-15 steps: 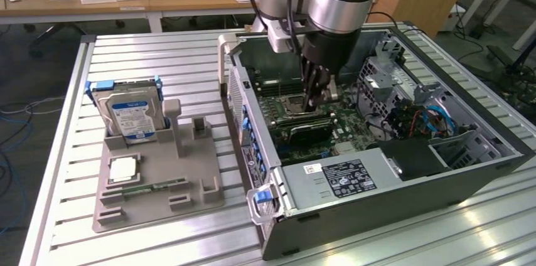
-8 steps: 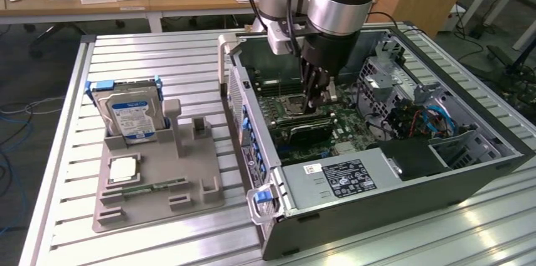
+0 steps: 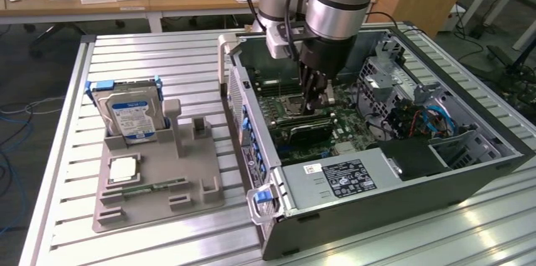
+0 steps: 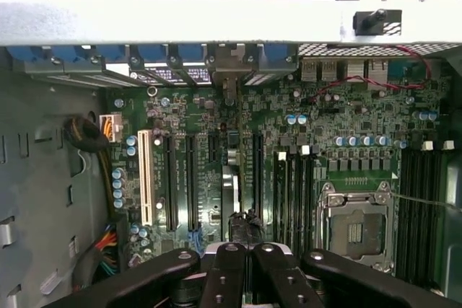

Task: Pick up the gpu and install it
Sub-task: 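Press down on the gpu until it lock into place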

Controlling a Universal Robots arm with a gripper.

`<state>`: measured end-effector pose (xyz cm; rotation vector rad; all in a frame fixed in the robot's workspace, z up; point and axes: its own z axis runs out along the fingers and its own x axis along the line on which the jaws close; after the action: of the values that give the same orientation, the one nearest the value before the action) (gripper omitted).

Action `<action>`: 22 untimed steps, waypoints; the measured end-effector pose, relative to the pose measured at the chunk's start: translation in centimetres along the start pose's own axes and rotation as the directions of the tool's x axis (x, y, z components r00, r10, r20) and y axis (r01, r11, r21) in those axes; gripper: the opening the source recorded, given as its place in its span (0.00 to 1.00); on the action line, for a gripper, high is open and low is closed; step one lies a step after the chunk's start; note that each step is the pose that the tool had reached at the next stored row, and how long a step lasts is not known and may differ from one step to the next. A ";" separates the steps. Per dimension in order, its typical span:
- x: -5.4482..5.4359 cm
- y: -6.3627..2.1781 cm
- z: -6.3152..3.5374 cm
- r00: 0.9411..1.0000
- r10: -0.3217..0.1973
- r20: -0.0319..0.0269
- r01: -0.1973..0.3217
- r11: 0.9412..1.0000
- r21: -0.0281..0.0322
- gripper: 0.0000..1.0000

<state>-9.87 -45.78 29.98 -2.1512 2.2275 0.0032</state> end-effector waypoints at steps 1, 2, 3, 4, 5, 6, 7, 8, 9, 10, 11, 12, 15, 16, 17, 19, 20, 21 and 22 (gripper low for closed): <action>0.0 0.00 0.02 1.000 0.000 0.000 0.000 1.000 0.000 0.11; 0.0 0.00 0.09 1.000 0.000 0.000 0.000 1.000 0.000 0.11; 0.0 0.01 0.19 1.000 0.000 0.000 0.000 1.000 0.000 0.11; 0.0 0.03 0.30 1.000 0.000 0.000 0.000 1.000 0.000 0.11; 0.0 0.08 0.37 1.000 0.000 0.000 0.000 1.000 0.000 0.11; 0.0 0.11 0.42 1.000 0.000 0.000 0.000 1.000 0.000 0.11; 0.0 0.11 0.43 1.000 0.000 0.000 0.000 1.000 0.000 0.11; 0.0 0.11 0.44 1.000 0.000 0.000 0.000 1.000 0.000 0.11; 0.0 0.11 0.53 1.000 0.000 0.000 0.000 1.000 0.000 0.11; 0.0 0.12 0.70 1.000 0.000 0.000 0.000 1.000 0.000 0.11; 0.0 0.12 0.88 1.000 0.000 0.000 0.000 1.000 0.000 0.11; 0.0 0.13 1.01 1.000 0.000 0.000 0.000 1.000 0.000 0.11; 0.0 0.13 1.02 1.000 0.000 0.000 0.000 1.000 0.000 0.11; 0.0 0.13 1.02 1.000 0.000 0.000 0.000 1.000 0.000 0.11; 0.0 0.13 1.06 1.000 0.000 0.000 0.000 1.000 0.000 0.11; 0.0 0.13 1.19 1.000 0.000 0.000 0.000 1.000 0.000 0.11; 0.0 0.13 1.20 1.000 0.000 0.000 0.000 1.000 0.000 0.11; 0.0 0.14 1.20 1.000 0.000 0.000 0.000 1.000 0.000 0.11; 0.0 0.14 1.20 1.000 0.000 0.000 0.000 1.000 0.000 0.11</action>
<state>-9.97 -45.76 28.77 -2.1513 2.2275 0.0032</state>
